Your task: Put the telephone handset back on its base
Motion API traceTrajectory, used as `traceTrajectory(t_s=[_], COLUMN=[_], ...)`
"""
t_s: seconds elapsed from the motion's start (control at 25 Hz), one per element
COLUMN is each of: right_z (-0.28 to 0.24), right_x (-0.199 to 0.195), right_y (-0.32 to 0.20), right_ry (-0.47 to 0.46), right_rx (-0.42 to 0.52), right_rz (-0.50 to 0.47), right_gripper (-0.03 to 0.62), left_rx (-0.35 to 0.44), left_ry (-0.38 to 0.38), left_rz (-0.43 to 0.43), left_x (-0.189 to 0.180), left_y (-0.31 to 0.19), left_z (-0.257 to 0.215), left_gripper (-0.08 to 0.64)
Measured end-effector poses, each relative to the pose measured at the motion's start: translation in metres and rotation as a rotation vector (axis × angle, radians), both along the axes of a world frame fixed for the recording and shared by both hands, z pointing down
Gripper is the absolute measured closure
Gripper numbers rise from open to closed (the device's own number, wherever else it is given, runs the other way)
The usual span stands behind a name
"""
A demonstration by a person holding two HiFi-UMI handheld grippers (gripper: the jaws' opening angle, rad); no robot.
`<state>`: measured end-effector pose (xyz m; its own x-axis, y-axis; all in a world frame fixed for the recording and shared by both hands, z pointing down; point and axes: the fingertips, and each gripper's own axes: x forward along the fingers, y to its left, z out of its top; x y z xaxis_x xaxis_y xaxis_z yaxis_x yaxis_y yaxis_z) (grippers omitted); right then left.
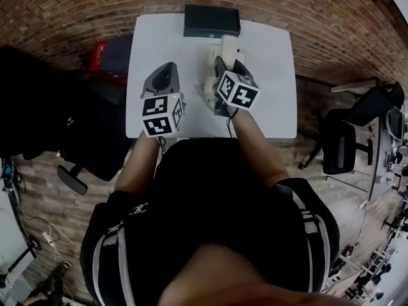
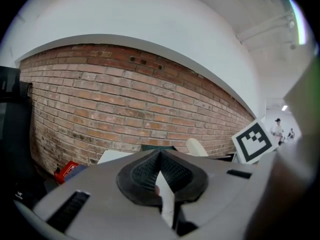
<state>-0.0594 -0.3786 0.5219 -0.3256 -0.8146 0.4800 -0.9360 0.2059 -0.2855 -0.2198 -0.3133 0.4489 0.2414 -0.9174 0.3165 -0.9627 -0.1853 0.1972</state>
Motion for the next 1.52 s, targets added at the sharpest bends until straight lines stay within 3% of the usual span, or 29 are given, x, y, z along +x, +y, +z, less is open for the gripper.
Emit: traceTrajectory(t_s=[0.28,0.6,1.04,1.52], right_z=[0.053,0.102,0.124,0.134], right_x=[-0.004,0.005,-0.003,-0.007], right_y=[-0.012,-0.023,-0.03,-0.031], right_ry=[0.114,0.159,0.241,0.241], right_rx=[-0.118,-0.232,-0.271,-0.312], right_rz=[0.017,0.106,0.055,0.076], right_gripper=[0.388,0.388,0.388,0.388], left_rx=[-0.033,-0.071,-0.088,-0.079], left_ry=[-0.013,-0.013,-0.018,-0.02], left_rz=[0.031,0.028,0.009,0.001], left_x=[0.004,-0.005,-0.014,-0.016], left_y=[-0.008,-0.007,-0.007,-0.008], left_z=[0.014,0.028,0.036,0.034], left_gripper=[0.565,0.565,0.565,0.565])
